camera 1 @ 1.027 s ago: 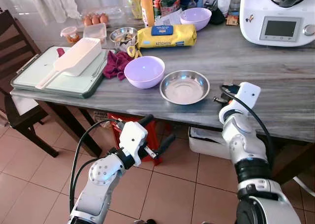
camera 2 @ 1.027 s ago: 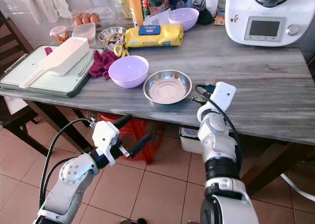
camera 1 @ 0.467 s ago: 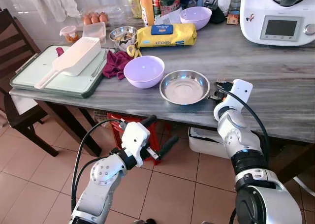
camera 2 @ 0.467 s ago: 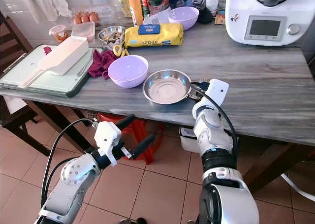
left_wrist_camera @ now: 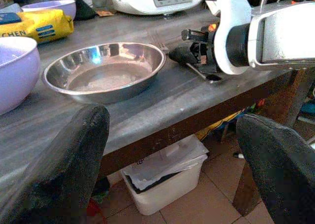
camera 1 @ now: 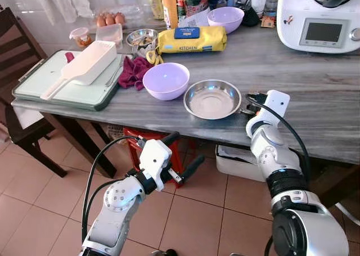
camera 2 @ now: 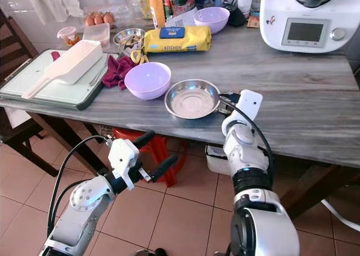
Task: Setting the table
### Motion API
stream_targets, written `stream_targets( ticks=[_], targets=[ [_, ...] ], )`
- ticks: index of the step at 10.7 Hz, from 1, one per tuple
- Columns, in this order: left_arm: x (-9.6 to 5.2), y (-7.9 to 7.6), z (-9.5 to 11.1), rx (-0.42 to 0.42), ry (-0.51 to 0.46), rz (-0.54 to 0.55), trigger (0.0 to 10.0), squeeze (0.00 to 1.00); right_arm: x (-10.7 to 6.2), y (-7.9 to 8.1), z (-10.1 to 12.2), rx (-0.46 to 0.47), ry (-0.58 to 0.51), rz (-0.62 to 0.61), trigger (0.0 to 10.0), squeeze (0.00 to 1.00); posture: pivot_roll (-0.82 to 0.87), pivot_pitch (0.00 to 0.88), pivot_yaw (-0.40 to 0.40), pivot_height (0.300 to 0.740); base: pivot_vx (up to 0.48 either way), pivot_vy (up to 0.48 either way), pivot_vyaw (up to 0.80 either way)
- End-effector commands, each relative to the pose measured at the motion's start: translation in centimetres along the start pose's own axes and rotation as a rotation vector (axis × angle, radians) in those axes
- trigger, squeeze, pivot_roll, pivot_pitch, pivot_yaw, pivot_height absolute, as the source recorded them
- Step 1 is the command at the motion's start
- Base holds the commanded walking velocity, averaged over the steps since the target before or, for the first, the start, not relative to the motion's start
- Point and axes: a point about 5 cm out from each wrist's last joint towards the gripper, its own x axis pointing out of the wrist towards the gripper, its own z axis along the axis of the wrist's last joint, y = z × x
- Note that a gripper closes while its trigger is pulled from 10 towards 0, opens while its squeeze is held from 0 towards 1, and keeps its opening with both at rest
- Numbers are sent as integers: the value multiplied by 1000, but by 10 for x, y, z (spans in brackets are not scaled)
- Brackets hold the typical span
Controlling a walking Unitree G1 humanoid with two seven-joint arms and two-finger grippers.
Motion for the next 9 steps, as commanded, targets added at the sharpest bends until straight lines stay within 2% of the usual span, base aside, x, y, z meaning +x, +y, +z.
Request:
stream_targets(
  ticks=[1,5,8,9],
  targets=[
    [0,1,2,12,-3,-4,10000,0,-2,-3,-22,-3,94,-25,10000,1000,-62,116,129,740,0,0,0],
    [-1,2,1,17,1,-1,10000,0,-2,-2,-20,-6,86,-14,10000,1000,-59,111,124,740,0,0,0],
    [0,2,1,16,0,10,10000,0,-8,10,16,-61,-107,30,10000,1000,-59,112,120,740,0,0,0],
    [0,2,1,15,-1,12,10000,0,-12,12,21,-66,-135,34,10000,1000,-60,111,120,740,0,0,0]
  ],
)
